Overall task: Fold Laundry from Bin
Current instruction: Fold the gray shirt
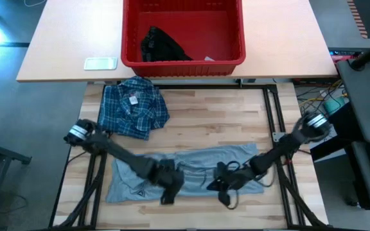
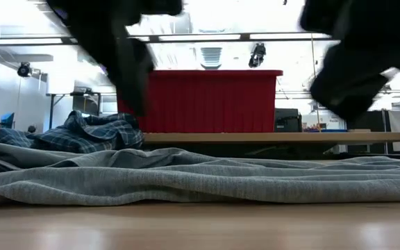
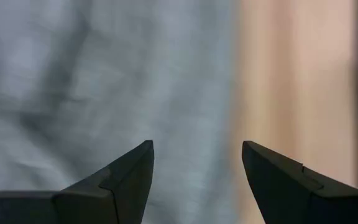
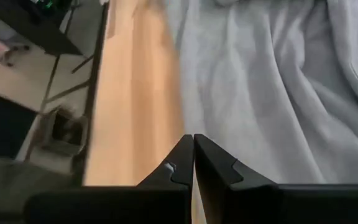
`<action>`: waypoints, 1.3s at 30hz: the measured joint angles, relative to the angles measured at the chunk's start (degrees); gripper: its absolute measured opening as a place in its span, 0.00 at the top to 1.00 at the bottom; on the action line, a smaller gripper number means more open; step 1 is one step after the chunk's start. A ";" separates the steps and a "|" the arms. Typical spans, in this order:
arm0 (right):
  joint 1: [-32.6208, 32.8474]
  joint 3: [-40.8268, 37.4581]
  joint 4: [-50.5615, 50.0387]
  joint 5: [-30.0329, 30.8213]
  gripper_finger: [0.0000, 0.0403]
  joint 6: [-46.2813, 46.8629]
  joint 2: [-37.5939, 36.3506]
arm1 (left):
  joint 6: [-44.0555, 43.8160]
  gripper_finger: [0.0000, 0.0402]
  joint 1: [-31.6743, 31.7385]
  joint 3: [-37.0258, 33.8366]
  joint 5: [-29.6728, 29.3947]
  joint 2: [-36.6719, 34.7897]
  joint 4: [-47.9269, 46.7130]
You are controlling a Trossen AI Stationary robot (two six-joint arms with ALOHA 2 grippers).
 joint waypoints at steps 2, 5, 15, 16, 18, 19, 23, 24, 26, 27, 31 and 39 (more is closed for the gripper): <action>-1.50 2.44 2.66 0.35 0.98 -2.09 5.00 | -2.95 0.43 -3.39 -1.84 0.44 0.45 2.79; -3.79 7.29 2.98 -0.17 0.98 -6.43 11.83 | -7.04 0.43 -8.13 -3.17 -0.12 0.93 7.67; -8.13 20.49 3.21 -4.22 0.98 -17.49 24.35 | -5.48 0.43 -13.67 -3.07 -10.43 8.95 18.10; -8.36 20.86 3.29 -4.31 0.98 -17.41 25.02 | -5.03 0.43 -13.67 -3.04 -10.97 9.97 19.05; -8.61 21.18 2.93 -4.91 0.98 -16.99 25.90 | -4.94 0.43 -13.48 -2.74 -12.13 11.85 19.09; -8.61 21.29 2.59 -5.24 0.98 -16.63 26.06 | -4.93 0.43 -13.47 -2.39 -12.78 12.23 18.80; -8.59 21.83 1.37 -5.28 0.98 -16.01 25.72 | -5.03 0.43 -13.32 -1.60 -14.63 12.53 17.75; -8.59 21.82 1.45 -5.28 0.98 -15.99 25.68 | -4.95 0.43 -13.35 -1.46 -15.67 12.35 17.60; -8.59 21.65 1.22 -5.29 0.98 -15.52 25.67 | -4.77 0.43 -13.35 -1.14 -17.17 12.00 18.01; -8.59 21.55 0.82 -5.29 0.98 -14.87 25.67 | -4.72 0.43 -13.35 -1.11 -17.58 11.93 18.05; -8.74 21.10 -0.17 -5.29 0.98 -13.97 25.67 | -4.77 0.43 -12.93 -1.96 -18.07 13.17 18.47; -8.75 20.90 -1.06 -5.27 0.98 -12.99 25.56 | -4.44 0.43 -12.72 -2.02 -22.93 13.37 18.67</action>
